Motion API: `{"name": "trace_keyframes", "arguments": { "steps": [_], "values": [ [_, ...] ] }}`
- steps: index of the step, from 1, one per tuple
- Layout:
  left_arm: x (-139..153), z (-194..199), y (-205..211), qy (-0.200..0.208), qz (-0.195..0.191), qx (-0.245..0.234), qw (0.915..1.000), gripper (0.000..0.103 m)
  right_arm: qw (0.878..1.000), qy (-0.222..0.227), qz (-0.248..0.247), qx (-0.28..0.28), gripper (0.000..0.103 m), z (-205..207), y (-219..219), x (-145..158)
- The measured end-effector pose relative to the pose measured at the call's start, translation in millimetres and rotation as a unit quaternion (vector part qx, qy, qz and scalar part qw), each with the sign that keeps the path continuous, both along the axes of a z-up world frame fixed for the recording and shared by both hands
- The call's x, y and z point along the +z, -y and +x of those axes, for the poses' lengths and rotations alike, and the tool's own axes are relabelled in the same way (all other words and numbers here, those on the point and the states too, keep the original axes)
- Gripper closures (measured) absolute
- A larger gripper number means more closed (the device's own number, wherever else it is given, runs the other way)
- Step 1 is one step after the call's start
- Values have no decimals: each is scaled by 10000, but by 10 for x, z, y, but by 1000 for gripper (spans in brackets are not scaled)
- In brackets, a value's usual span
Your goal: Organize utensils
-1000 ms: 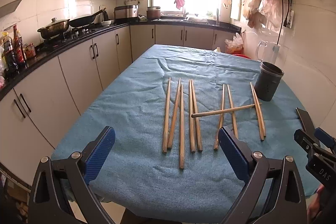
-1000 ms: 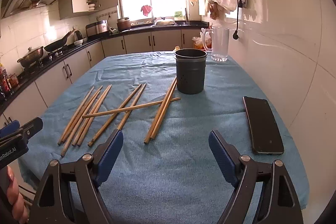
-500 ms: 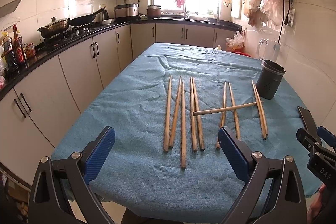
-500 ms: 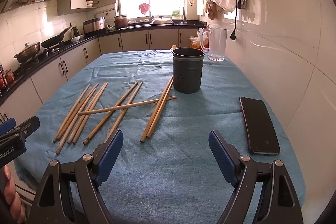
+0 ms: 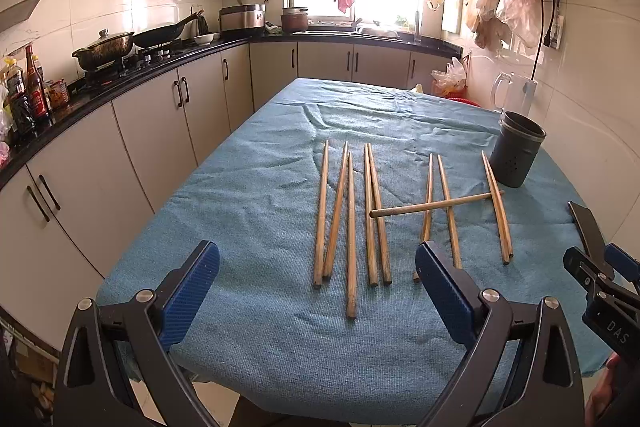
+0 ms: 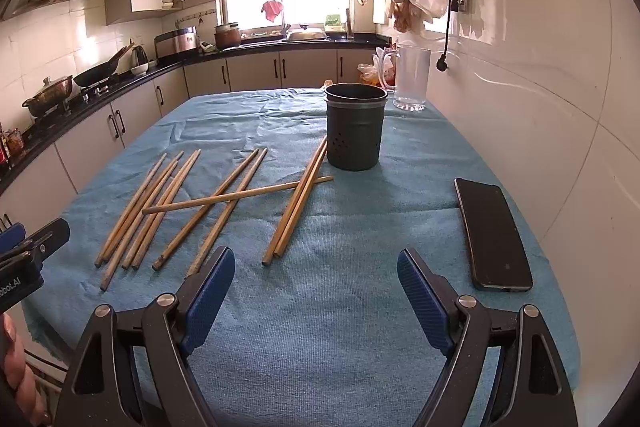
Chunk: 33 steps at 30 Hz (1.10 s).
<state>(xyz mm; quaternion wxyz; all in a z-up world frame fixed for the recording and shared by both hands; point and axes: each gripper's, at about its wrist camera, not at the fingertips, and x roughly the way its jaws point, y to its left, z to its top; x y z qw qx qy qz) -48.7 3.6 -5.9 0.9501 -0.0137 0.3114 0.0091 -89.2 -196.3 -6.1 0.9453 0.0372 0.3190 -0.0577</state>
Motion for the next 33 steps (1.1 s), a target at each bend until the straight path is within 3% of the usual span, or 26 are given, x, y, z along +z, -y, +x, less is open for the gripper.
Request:
{"name": "trace_keyframes", "arguments": {
  "steps": [33],
  "values": [
    [-84,13,-16,-76,4,-3,10000,5,9999,-151,29,16,16,29,4,-56]
  ]
}}
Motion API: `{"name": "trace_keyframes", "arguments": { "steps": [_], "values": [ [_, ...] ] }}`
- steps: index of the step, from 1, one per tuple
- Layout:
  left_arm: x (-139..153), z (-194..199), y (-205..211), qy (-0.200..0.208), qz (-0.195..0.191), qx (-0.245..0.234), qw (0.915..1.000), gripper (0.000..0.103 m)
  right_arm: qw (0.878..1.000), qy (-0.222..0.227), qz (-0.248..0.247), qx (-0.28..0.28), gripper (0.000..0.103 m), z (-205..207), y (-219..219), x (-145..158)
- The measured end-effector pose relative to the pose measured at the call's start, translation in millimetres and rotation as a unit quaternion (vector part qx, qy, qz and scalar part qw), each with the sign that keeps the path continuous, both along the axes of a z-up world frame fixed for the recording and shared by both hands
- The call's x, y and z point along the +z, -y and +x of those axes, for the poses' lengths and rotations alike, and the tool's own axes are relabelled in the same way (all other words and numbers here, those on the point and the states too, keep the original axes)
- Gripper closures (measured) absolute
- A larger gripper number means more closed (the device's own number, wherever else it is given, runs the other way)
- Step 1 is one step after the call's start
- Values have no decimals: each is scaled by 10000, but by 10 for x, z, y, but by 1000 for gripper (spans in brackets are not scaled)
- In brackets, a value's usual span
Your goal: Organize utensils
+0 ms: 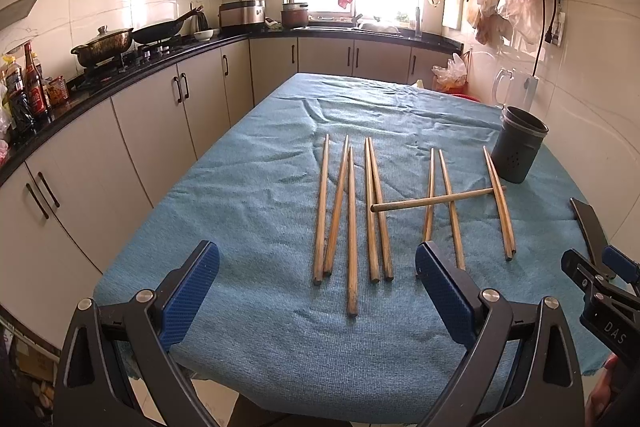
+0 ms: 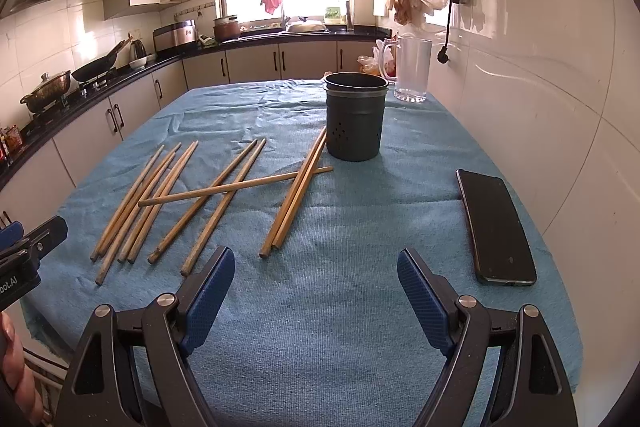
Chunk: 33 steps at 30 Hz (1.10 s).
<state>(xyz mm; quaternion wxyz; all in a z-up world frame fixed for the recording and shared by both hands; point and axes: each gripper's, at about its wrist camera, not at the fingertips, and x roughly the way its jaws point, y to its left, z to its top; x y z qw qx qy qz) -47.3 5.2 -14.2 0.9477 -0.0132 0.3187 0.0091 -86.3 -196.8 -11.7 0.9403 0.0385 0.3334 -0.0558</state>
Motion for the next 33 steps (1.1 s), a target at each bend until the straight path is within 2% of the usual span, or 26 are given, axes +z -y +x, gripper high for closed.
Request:
{"name": "trace_keyframes", "arguments": {
  "steps": [4,8,9,11,12,14,19,22,23,24,29,33],
  "values": [
    [-7,43,-6,-54,11,-1,10000,5,10000,-44,44,29,16,20,18,-13],
    [-35,147,-102,-117,69,116,9998,5,9987,-152,447,207,17,121,152,12],
    [-45,181,-140,-132,87,174,9997,5,9973,-228,630,308,23,179,196,12],
    [-67,236,-219,-172,56,293,9994,5,9915,-478,1126,449,42,335,350,3],
    [-76,255,-258,-189,16,340,9992,5,9889,-564,1295,457,44,396,401,-5],
    [-99,292,-335,-219,-49,420,9989,5,9808,-808,1695,534,58,608,532,-30],
    [-124,348,-442,-197,-44,469,9987,5,9658,-1160,2268,478,76,1190,706,-117],
    [-131,392,-501,-195,-77,482,9986,5,9646,-1161,2331,407,83,1524,712,-140],
    [-136,410,-518,-202,-88,487,9986,5,9655,-1140,2306,409,90,1614,703,-148],
    [-142,425,-532,-210,-98,497,9985,5,9686,-1156,2181,300,90,1739,705,-169],
    [-182,490,-595,-260,-112,507,9983,5,9689,-1339,2077,118,93,2119,668,-292],
    [-193,539,-643,-290,-171,530,9980,5,9769,-1406,1609,-47,95,2207,589,-328]
  ]
}}
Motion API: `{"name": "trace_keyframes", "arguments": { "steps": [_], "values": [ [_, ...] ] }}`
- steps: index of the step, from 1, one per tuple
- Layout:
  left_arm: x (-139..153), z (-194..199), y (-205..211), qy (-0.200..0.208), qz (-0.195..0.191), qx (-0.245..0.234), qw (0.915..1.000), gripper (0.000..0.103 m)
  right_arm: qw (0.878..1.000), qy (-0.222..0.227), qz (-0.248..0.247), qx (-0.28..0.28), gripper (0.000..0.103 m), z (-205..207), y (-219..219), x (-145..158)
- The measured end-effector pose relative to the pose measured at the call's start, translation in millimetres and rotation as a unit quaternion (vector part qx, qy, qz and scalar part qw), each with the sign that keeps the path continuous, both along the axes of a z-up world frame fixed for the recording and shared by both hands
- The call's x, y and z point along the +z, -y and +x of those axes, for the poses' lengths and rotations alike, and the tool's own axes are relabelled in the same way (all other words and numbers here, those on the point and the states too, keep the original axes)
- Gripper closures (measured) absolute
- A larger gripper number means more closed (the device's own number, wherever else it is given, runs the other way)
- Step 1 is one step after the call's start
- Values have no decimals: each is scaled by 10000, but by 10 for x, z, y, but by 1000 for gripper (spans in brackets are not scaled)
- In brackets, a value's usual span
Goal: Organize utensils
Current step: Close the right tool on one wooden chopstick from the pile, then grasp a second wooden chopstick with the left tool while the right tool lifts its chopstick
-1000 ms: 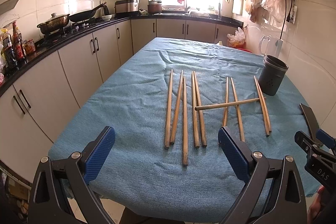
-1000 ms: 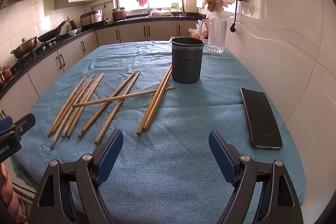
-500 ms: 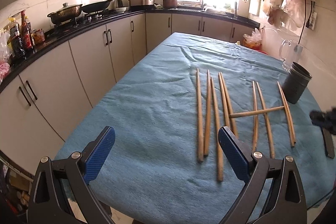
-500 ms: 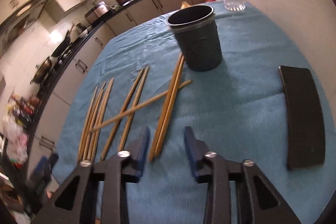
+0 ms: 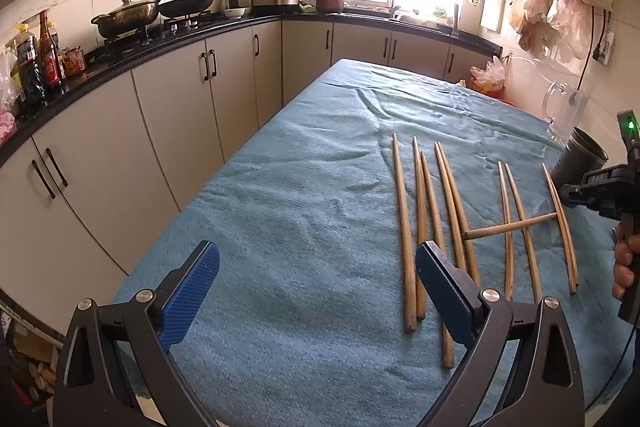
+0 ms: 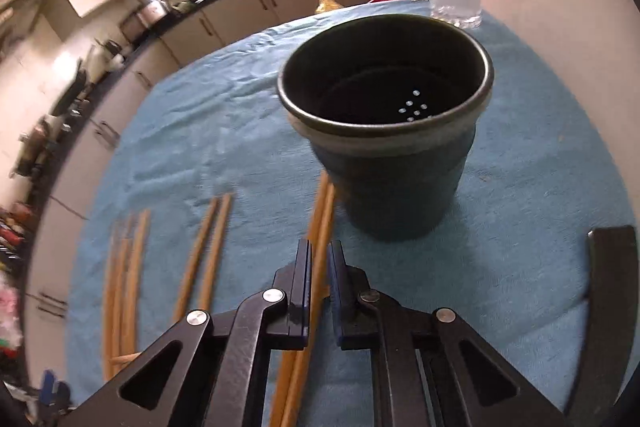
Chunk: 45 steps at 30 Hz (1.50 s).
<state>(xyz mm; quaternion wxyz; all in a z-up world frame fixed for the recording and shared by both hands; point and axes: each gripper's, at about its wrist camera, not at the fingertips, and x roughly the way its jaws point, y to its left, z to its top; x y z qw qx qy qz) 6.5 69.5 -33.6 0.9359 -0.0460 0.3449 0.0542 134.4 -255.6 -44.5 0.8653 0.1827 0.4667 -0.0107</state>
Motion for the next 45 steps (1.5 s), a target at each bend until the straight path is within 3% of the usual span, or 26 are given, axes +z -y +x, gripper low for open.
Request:
{"name": "trace_keyframes", "arguments": {
  "steps": [11,23,28,38,45],
  "values": [
    [-45,41,-9,-79,-91,-20,9999,5,9984,-167,-545,-33,94,129,-90,-34],
    [-63,52,-8,-99,-78,-17,9999,5,9982,-313,-492,170,92,190,-173,-138],
    [-61,63,5,-115,-68,8,9999,5,9962,-388,101,779,95,144,-449,-130],
    [-60,96,5,-148,-35,20,9999,5,9959,-58,384,811,95,-92,-383,-20],
    [25,304,47,-364,-221,-313,9986,5,9942,404,309,945,95,-418,-327,122]
  ]
}}
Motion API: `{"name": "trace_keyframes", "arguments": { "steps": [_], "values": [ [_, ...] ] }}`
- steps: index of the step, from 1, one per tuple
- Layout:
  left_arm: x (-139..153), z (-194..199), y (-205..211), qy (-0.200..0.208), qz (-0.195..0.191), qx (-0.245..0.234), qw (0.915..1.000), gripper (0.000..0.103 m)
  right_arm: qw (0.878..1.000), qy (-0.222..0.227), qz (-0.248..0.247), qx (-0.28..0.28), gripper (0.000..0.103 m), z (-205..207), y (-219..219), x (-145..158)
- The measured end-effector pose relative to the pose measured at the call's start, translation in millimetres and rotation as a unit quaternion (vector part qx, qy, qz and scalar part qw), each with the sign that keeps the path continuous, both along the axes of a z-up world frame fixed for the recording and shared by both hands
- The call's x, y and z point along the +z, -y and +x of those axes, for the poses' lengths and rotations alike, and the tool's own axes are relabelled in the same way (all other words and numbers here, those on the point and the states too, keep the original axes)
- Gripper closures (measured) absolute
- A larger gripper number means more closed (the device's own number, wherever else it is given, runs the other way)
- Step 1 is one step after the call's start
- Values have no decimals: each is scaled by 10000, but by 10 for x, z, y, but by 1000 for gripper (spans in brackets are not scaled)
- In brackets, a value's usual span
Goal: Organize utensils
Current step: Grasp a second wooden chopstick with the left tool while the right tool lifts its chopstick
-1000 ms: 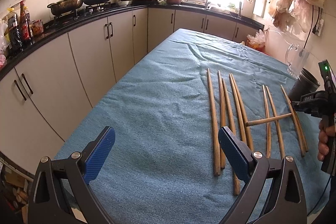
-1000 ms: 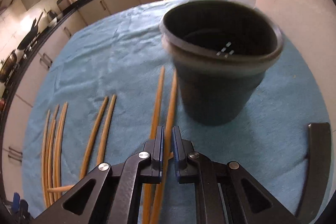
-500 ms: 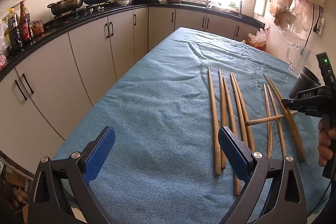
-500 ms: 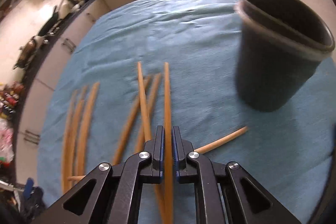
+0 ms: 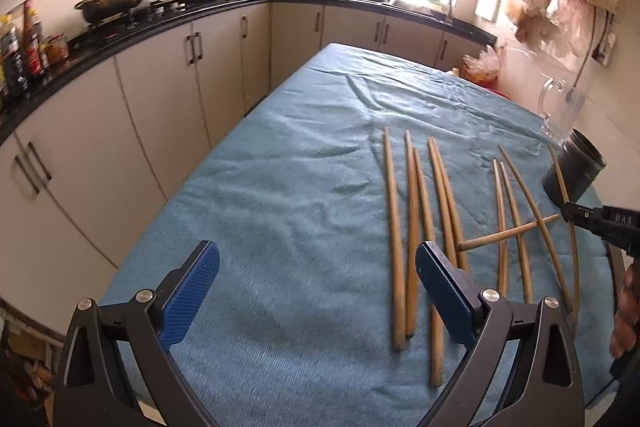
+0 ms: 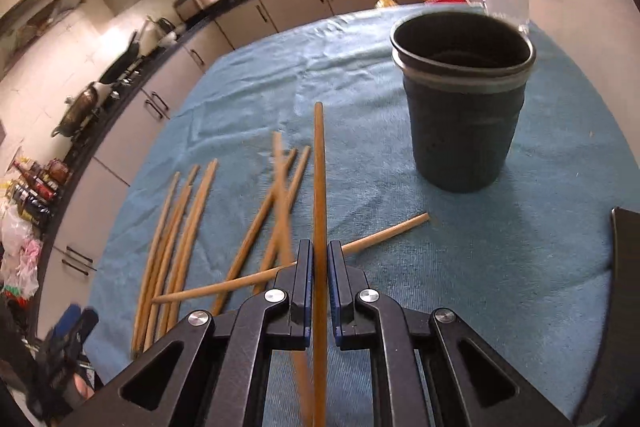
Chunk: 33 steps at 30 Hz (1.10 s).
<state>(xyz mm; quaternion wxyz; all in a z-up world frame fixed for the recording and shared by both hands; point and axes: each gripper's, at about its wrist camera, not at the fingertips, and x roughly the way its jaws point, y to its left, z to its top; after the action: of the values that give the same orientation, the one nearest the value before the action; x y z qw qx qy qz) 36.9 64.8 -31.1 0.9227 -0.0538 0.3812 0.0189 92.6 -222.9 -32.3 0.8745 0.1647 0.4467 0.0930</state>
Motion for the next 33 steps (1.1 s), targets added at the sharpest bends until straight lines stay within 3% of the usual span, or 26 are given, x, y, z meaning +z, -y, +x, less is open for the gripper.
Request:
{"name": "trace_keyframes", "arguments": {
  "steps": [9,22,23,25,27,33],
  "values": [
    [106,293,140,-280,-239,-363,9987,16,9996,144,235,16,95,-125,125,-38],
    [269,519,567,-359,-151,-734,9965,27,9950,636,744,-196,95,-514,521,187],
    [263,565,559,-414,-150,-730,9964,29,9945,659,789,-204,95,-542,544,203],
    [224,679,476,-611,-246,-634,9958,45,9938,702,834,-224,95,-588,582,229],
    [159,818,373,-878,-386,-558,9938,54,9933,741,866,-205,95,-622,598,251],
    [-42,1169,305,-1361,-417,-693,9874,60,9925,868,848,-131,95,-664,574,301]
  ]
}}
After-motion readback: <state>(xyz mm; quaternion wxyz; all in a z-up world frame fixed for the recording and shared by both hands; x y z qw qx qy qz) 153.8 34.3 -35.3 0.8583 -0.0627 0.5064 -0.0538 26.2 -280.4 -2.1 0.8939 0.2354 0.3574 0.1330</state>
